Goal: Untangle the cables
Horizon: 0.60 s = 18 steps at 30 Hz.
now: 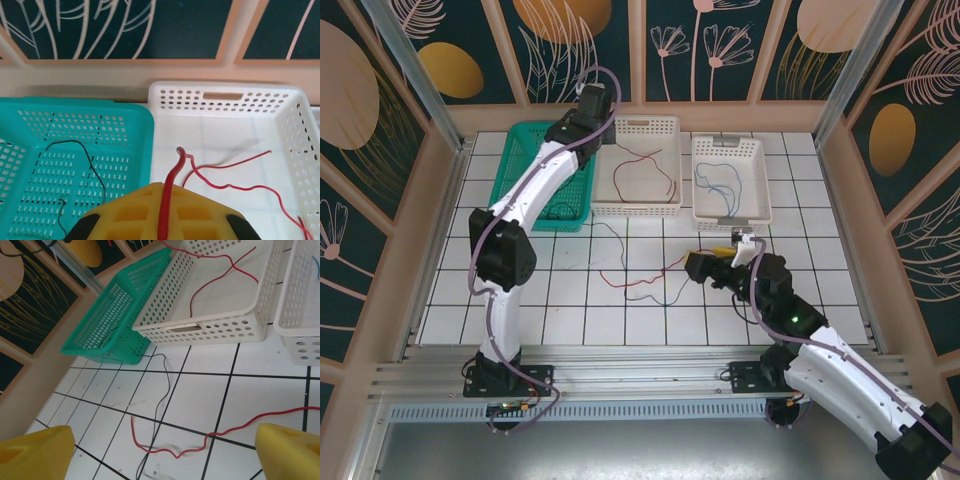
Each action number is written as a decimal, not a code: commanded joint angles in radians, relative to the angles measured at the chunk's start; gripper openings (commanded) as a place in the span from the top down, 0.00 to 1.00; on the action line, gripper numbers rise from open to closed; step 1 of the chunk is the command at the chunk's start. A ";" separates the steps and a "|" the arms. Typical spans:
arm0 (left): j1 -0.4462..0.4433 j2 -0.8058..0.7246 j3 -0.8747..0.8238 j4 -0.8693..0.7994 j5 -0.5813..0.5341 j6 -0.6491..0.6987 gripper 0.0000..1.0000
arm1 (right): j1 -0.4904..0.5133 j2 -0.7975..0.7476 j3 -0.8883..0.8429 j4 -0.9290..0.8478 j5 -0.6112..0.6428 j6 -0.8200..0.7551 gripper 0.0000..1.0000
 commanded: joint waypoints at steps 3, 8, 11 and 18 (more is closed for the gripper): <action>-0.044 0.094 0.093 -0.068 -0.082 0.055 1.00 | 0.009 -0.049 0.049 -0.029 0.026 -0.010 0.01; -0.086 0.177 0.162 -0.102 -0.136 0.088 1.00 | 0.009 -0.071 0.058 -0.042 0.030 -0.016 0.01; -0.104 0.226 0.214 -0.131 -0.137 0.087 1.00 | 0.009 -0.072 0.064 -0.045 0.022 -0.019 0.01; -0.136 0.294 0.215 -0.128 -0.117 0.072 1.00 | 0.010 -0.074 0.072 -0.052 0.011 -0.027 0.01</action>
